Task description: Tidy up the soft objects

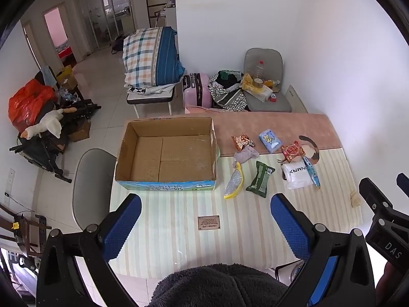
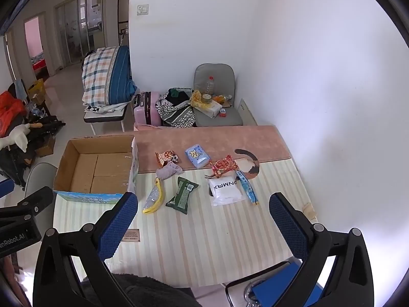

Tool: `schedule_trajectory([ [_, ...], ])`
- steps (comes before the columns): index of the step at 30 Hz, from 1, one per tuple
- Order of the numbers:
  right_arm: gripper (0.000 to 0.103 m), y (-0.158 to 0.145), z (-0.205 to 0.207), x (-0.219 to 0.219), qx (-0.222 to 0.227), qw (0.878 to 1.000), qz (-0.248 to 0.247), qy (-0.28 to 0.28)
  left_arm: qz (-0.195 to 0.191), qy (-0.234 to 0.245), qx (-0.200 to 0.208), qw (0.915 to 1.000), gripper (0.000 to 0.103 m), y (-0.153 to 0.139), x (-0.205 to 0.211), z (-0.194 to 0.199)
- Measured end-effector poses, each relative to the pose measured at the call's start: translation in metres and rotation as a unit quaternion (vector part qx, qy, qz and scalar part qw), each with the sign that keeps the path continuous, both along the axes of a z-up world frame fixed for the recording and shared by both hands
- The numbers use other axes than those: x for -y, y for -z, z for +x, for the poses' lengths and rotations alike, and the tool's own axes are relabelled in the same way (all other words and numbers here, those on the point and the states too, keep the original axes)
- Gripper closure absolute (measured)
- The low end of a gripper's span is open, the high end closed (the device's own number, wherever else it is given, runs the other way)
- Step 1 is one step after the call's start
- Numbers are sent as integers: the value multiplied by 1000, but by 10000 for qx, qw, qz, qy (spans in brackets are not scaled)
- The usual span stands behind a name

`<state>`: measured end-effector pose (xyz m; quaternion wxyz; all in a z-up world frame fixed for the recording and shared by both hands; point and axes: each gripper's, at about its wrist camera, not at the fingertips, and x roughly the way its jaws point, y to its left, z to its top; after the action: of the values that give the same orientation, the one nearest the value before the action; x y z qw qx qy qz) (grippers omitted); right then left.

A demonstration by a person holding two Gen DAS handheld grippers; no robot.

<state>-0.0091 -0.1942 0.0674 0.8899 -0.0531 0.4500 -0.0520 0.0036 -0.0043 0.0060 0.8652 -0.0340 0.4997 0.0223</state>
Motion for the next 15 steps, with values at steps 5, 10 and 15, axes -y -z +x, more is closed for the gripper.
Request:
schedule_trajectory([
  [5,0,0,1,0,11,10000,-15,10,-2,8,-1,10000,0,1,-4,2],
  [10,0,0,2,1,44,10000,-20,40,37,-14,13,10000,0,0,-6,2],
  [15,0,-1,2,3,90,9999,15,77,78,-30,64,9999,0,-2,-7,3],
])
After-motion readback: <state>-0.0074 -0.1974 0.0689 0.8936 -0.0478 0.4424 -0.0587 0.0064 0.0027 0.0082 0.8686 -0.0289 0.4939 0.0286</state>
